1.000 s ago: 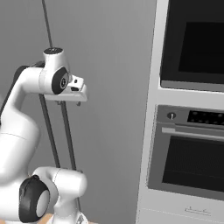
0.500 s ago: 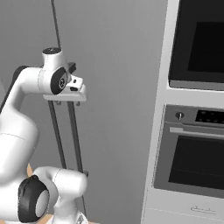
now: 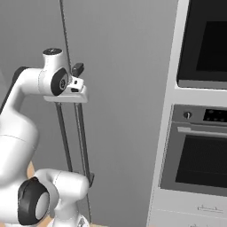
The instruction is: Take the strawberry from the fridge and place it on top of the pancake, located on the dining counter.
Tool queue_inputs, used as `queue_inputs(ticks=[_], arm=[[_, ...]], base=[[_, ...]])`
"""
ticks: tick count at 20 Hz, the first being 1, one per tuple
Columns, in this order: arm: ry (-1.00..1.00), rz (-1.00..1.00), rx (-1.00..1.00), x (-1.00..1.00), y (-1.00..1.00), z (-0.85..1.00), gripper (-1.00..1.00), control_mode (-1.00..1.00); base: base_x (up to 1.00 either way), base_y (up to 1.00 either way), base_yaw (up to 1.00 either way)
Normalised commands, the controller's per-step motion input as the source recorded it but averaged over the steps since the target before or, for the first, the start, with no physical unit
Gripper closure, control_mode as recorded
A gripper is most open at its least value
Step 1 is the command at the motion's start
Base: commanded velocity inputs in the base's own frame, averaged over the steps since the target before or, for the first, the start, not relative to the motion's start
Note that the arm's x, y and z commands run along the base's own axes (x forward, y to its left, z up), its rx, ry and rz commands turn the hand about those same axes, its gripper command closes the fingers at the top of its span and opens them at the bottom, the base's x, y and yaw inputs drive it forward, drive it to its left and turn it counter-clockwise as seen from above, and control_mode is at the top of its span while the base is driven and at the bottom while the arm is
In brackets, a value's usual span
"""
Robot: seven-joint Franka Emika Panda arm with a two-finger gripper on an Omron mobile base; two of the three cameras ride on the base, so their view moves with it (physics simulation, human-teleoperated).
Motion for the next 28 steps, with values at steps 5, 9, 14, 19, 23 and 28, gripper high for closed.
queue_inputs(ticks=[5, 9, 14, 19, 23, 28], arm=[[0.00, 0.00, 0.00, 0.00, 0.00, 0.00, -1.00, 1.00], [0.00, 0.00, 0.00, 0.00, 0.00, 0.00, -1.00, 1.00], [-0.06, 0.00, 0.00, 0.04, 0.00, -0.04, -1.00, -1.00], [-0.33, 0.00, 0.05, 0.62, -0.19, -0.17, -1.00, -1.00], [-0.46, 0.00, 0.11, 0.71, -0.10, -0.04, -1.00, -1.00], [-0.15, 0.00, 0.02, 0.66, -0.01, -0.02, -1.00, -1.00]], base=[[-0.67, 0.00, -0.01], [-0.52, 0.00, -0.01], [-0.10, 0.00, -0.02], [0.00, 0.00, 0.00], [0.00, 0.00, 0.00], [0.00, 0.00, 0.00]])
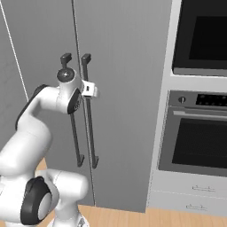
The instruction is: Take the strawberry from the fridge and place it on top of the pancake, located on the dining counter.
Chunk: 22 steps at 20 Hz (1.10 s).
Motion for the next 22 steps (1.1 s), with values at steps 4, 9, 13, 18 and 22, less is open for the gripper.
queue_inputs(ticks=[4, 9, 13, 18, 22], arm=[[0.05, 0.00, 0.00, 0.77, -0.07, -0.08, -1.00, -1.00], [-0.02, 0.00, 0.00, 0.69, -0.04, -0.13, -1.00, -1.00], [-0.05, 0.00, 0.00, 0.66, 0.00, -0.08, -1.00, -1.00], [-0.05, 0.00, 0.00, 0.69, 0.00, -0.06, -1.00, -1.00], [0.02, 0.00, 0.00, 0.48, -0.01, -0.01, 1.00, -1.00]], base=[[0.00, 0.00, 0.00], [0.00, 0.00, 0.00], [0.00, 0.00, 0.00], [0.00, 0.00, 0.00], [0.00, 0.00, 0.00]])
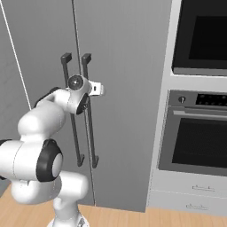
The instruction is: Take the strawberry from the fridge and place it on top of the pancake, located on the dining counter.
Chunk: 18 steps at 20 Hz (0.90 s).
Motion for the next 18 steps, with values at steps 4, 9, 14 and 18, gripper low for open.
queue_inputs(ticks=[4, 9, 14, 18], arm=[[0.19, -0.05, 0.04, -0.22, -0.20, 0.00, 1.00, -1.00], [0.12, -0.10, 0.09, -0.80, -0.47, 0.00, 1.00, -1.00], [0.00, -0.10, 0.13, -1.00, -0.71, 0.00, 1.00, -1.00], [-0.13, -0.08, 0.16, -1.00, -0.98, 0.02, 1.00, -1.00]], base=[[0.00, 0.00, 0.00], [0.00, 0.00, 0.00], [0.00, 0.00, 0.00], [0.00, 0.00, 0.00]])
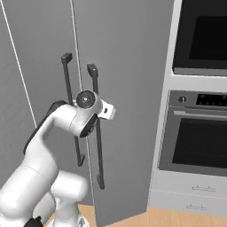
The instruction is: Take the strawberry from the fridge and place it on top of the pancake, located on the dining counter.
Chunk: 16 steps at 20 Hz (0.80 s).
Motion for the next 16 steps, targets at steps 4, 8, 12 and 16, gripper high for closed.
queue_inputs(ticks=[4, 8, 12, 16], arm=[[-0.17, -0.06, 0.17, -1.00, -0.94, 0.39, -1.00, -1.00], [-0.02, -0.05, -0.04, -0.96, -0.07, 0.94, -1.00, -1.00], [0.07, -0.04, -0.33, -0.78, 0.95, 0.64, -1.00, -1.00], [0.38, 0.00, -0.44, -0.27, 1.00, 0.42, -1.00, -1.00]], base=[[0.00, 0.00, 0.00], [0.00, 0.00, 0.00], [0.00, 0.00, 0.00], [0.00, 0.00, 0.00]])
